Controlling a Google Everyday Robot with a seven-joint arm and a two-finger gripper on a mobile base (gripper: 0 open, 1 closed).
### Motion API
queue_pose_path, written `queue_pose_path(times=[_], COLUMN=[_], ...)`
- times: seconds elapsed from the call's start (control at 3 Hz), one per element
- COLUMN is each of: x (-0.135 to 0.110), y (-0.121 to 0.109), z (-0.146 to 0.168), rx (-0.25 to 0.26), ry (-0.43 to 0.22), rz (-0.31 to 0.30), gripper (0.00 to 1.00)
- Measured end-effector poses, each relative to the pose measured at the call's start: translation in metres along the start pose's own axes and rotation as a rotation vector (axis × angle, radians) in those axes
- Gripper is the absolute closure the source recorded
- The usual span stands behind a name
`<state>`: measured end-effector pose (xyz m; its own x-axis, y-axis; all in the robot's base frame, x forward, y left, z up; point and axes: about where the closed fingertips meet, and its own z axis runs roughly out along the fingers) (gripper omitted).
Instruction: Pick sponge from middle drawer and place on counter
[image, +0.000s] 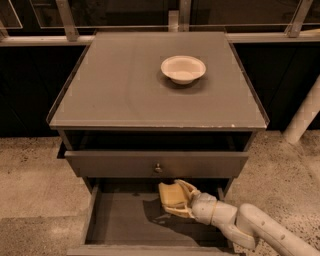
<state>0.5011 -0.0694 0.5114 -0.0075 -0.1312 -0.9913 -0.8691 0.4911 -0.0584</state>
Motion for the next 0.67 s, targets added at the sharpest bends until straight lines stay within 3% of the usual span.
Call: queue_pose_path(times=[0.67], x=[-0.077], y=[0.031], z=[-0.039], rx=[0.040], ry=[-0.020], rz=[-0.056], gripper=[1.00])
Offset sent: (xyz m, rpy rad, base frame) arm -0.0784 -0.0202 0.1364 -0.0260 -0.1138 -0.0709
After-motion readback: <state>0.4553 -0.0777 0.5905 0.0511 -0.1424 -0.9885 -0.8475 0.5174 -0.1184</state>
